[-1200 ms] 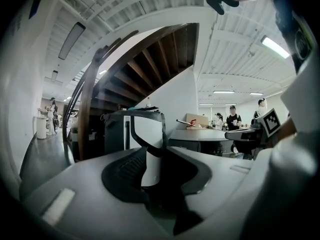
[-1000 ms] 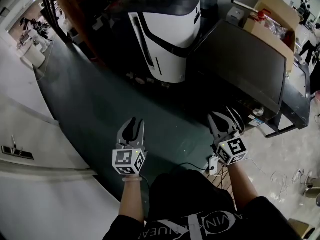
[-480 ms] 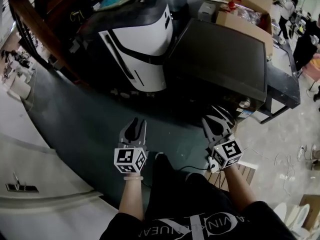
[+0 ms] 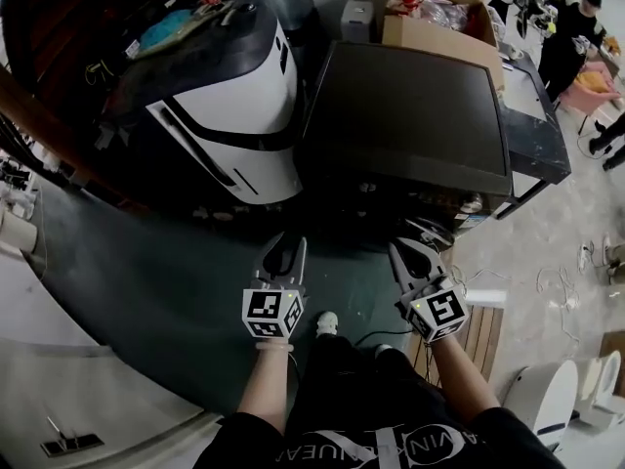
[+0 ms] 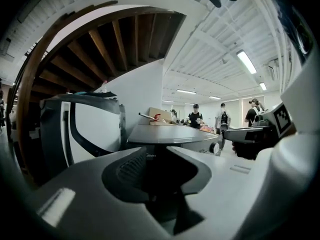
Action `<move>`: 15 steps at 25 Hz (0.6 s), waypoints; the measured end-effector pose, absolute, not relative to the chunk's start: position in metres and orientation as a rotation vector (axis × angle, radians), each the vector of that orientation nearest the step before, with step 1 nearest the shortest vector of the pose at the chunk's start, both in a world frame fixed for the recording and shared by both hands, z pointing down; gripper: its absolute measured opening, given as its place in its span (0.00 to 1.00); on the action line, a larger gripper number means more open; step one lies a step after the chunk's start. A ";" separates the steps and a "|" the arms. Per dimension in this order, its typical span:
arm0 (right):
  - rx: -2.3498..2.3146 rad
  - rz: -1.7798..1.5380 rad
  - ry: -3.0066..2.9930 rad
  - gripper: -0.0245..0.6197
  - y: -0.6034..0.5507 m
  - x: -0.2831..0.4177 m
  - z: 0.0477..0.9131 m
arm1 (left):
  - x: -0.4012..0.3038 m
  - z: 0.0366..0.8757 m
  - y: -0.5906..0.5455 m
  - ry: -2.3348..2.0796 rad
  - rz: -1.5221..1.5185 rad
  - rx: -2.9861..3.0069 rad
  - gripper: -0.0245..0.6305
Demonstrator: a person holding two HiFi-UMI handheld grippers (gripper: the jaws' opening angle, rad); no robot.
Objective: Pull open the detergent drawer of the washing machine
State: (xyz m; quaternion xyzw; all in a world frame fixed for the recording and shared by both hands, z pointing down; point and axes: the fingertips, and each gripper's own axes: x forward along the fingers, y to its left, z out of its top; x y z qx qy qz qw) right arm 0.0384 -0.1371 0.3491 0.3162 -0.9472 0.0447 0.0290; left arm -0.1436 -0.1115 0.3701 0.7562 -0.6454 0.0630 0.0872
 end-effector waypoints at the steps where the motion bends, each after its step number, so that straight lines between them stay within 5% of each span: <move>1: 0.993 0.142 -2.918 0.06 -0.140 0.035 0.350 | -0.142 0.373 -0.118 -1.889 0.184 2.270 0.20; 15: 1.151 0.276 -2.816 0.06 -0.169 0.017 0.395 | -0.130 0.436 -0.177 -1.614 0.104 2.297 0.20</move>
